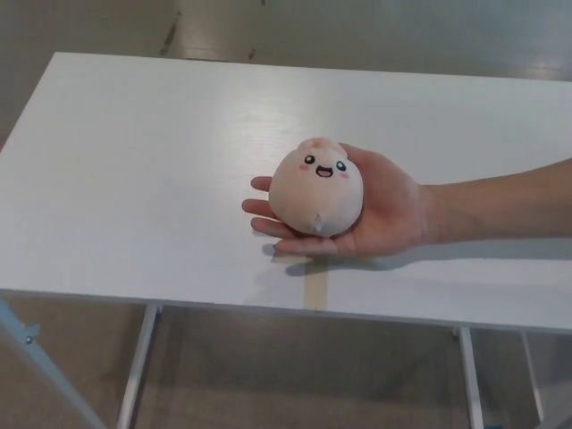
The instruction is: Use the left hand to take the pink dumpling toy on a person's hand and put it on the desk.
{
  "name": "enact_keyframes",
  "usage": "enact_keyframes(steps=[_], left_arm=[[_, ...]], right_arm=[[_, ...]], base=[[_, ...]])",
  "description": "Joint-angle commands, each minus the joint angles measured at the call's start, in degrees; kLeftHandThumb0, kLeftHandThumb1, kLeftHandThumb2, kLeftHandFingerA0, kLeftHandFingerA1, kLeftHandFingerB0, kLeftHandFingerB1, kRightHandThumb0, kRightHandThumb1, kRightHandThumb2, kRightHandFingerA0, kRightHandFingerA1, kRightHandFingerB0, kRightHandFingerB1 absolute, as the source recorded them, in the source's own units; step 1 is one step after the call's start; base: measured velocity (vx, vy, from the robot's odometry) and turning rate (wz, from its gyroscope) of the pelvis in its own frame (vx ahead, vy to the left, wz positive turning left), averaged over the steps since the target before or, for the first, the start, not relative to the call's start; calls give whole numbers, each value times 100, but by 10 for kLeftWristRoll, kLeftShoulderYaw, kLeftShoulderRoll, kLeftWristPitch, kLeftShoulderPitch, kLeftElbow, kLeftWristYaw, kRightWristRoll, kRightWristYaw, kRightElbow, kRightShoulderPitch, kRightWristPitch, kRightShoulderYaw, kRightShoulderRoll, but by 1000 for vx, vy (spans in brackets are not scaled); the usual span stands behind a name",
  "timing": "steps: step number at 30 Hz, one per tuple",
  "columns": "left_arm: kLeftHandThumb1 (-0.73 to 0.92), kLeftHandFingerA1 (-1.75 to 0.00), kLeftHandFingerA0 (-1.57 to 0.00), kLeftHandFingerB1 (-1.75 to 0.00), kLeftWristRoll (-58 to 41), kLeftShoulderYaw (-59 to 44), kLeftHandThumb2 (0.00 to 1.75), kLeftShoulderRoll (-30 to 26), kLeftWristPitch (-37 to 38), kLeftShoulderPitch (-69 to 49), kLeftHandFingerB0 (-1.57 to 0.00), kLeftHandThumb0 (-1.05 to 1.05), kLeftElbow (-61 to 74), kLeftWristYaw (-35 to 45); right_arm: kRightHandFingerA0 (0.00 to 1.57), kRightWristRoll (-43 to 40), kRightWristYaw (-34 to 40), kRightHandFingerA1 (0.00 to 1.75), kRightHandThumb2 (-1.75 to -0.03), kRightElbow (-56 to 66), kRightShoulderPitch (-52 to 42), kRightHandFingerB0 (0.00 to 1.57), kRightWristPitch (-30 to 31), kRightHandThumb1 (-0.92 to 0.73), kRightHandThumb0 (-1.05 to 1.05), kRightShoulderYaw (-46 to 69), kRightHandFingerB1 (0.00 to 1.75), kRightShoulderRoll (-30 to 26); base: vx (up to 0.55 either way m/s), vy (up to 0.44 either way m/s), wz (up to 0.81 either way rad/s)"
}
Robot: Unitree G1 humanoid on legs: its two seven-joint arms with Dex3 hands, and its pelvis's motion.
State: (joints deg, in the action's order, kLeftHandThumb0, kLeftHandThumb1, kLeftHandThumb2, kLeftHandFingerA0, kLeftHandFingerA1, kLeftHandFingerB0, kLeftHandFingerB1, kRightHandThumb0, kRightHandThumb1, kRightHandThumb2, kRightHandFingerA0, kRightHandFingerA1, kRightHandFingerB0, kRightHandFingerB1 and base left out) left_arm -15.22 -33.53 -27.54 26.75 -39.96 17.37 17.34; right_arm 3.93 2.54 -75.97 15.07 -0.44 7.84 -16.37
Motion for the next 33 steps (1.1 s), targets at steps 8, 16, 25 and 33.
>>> enact_keyframes(steps=[8, 16, 25, 33], left_arm=[[46, -42, -55, -34, -224, -179, 55, -116, -7, 86, -42, -51, 167, 27], [45, -42, -44, -34, -147, -58, 54, -287, -126, 328, -36, -59, 117, 11], [42, -47, -37, -40, -37, 145, 73, -338, -212, 560, -28, -64, 61, 13], [43, -46, -36, -40, 91, 324, 73, -264, -245, 743, -27, -64, -18, 34]], right_arm=[[70, 5, 4, 47, -60, -4, -24, 58, -15, -70, -24, -3, 44, 0], [70, 5, 0, 47, -60, -3, -21, 56, -10, -70, -24, -4, 43, 0], [69, 3, -4, 46, -60, -1, -12, 56, -9, -70, -24, -5, 43, -4], [68, 0, -9, 46, -60, 0, -9, 56, -8, -70, -23, -2, 43, -5]], base=[[0, 0, 0], [0, 0, 0], [0, 0, 0], [0, 0, 0]])
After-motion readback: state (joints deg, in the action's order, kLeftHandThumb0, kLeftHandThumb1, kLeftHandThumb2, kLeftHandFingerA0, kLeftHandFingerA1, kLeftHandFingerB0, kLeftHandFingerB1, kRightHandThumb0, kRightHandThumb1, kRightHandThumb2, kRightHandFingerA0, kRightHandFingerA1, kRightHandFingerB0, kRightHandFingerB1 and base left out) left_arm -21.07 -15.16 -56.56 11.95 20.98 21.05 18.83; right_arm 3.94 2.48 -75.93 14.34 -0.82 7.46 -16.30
